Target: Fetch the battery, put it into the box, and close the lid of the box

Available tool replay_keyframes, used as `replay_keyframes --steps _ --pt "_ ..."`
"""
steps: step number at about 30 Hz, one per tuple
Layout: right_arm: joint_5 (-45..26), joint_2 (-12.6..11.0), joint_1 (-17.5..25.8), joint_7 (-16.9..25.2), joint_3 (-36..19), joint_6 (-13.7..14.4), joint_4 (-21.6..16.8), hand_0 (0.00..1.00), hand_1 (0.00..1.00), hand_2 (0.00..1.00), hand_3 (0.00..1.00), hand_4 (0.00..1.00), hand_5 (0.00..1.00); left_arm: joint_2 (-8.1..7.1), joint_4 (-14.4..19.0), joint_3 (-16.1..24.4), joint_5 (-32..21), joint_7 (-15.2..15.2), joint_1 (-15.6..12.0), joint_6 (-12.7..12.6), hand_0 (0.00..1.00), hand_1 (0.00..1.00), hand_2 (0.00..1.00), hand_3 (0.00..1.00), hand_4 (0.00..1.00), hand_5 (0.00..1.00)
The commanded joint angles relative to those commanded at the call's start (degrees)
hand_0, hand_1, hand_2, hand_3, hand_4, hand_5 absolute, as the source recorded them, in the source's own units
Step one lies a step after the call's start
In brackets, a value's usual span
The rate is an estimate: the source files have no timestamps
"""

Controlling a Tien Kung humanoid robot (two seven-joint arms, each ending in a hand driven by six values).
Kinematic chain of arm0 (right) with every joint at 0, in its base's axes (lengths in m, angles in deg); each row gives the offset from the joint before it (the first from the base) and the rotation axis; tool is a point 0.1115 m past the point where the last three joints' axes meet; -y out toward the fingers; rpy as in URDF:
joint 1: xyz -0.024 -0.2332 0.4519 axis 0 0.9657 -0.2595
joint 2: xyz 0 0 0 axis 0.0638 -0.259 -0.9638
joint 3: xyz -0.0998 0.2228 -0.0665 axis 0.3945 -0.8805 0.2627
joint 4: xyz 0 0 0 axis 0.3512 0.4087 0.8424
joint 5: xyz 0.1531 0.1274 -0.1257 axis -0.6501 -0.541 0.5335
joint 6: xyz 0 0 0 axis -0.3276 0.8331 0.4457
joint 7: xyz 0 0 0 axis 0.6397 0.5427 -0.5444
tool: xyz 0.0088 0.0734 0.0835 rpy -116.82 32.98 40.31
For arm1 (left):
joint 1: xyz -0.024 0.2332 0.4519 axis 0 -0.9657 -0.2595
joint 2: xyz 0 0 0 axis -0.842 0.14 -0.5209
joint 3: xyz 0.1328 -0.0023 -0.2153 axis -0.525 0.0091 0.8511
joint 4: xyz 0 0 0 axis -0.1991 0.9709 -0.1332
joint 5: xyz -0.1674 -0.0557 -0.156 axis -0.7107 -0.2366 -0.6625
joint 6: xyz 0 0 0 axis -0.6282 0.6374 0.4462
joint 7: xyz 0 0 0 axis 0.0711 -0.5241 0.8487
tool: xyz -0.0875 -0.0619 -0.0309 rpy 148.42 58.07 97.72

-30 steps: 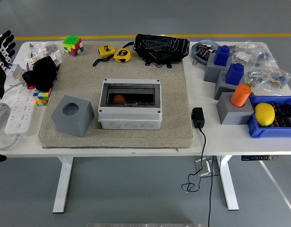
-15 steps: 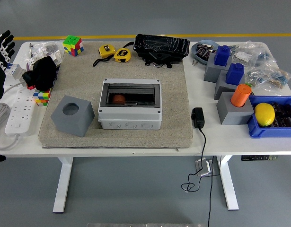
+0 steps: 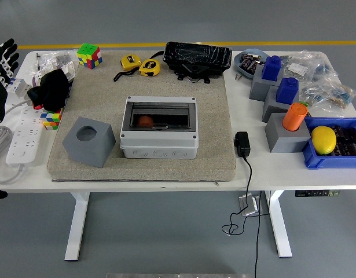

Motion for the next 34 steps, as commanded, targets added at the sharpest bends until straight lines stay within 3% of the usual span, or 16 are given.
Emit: replay_keyframes --steps 34 --pt "-0.03 0.06 -0.12 0.07 -0.18 -0.03 0.0 0.859 0.795 0.746 0.776 0.998 0.998 -0.05 -0.1 0.1 0.38 0.46 0.02 -0.05 0.998 0.989 0.969 0.934 0.998 0.998"
